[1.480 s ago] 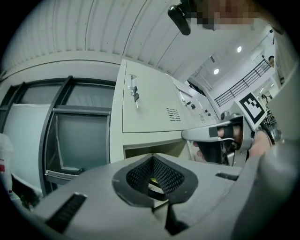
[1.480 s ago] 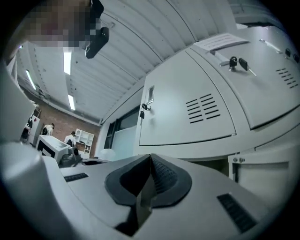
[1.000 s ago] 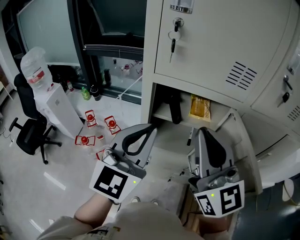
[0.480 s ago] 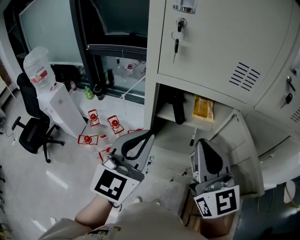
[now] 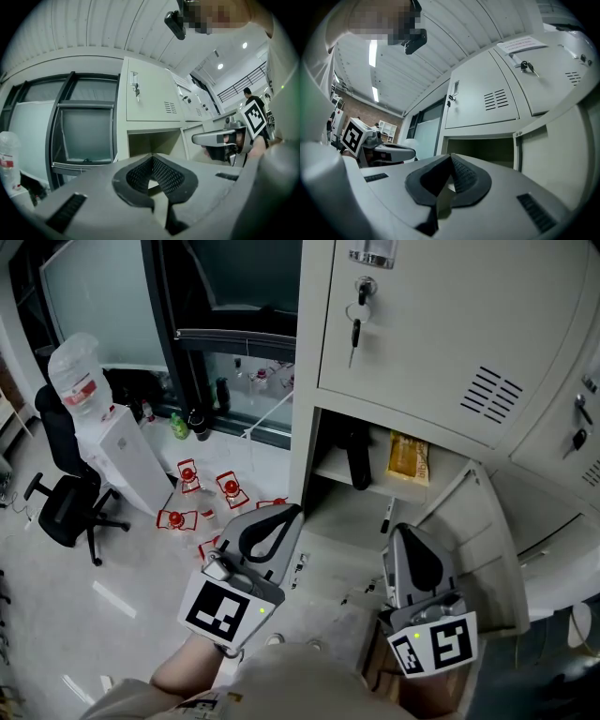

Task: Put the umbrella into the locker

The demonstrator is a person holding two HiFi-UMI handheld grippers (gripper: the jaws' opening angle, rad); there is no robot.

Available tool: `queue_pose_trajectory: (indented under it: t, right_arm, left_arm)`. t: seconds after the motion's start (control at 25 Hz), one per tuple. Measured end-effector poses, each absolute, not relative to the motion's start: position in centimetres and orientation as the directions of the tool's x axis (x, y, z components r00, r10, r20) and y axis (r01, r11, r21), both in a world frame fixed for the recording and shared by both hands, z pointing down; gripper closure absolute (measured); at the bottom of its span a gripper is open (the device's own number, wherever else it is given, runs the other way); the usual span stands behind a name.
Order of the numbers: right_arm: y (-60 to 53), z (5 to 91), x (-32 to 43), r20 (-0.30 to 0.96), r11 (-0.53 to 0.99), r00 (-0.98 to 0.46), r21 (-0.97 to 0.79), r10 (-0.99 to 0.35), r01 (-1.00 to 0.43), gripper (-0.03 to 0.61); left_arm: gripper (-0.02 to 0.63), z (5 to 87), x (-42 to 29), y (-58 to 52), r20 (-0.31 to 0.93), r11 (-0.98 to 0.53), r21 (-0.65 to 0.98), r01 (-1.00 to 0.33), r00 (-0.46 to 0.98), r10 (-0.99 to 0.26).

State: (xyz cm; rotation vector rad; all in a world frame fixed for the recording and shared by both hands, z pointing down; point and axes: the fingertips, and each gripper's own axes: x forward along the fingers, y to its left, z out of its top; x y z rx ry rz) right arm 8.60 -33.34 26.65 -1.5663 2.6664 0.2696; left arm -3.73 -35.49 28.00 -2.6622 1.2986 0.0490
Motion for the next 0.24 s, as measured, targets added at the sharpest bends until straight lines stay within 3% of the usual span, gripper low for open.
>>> queue_pose_trajectory:
  t: [0.24]
  right_arm:
    - [-33.45, 26.79, 8.56, -0.117, 0.477, -0.491, 0.129, -0.863, -0.869, 0.572]
  left_arm:
    - [0.606, 28.01, -3.96, -35.57, -0.108, -0.6, -0.141, -0.787, 0.615, -0.781]
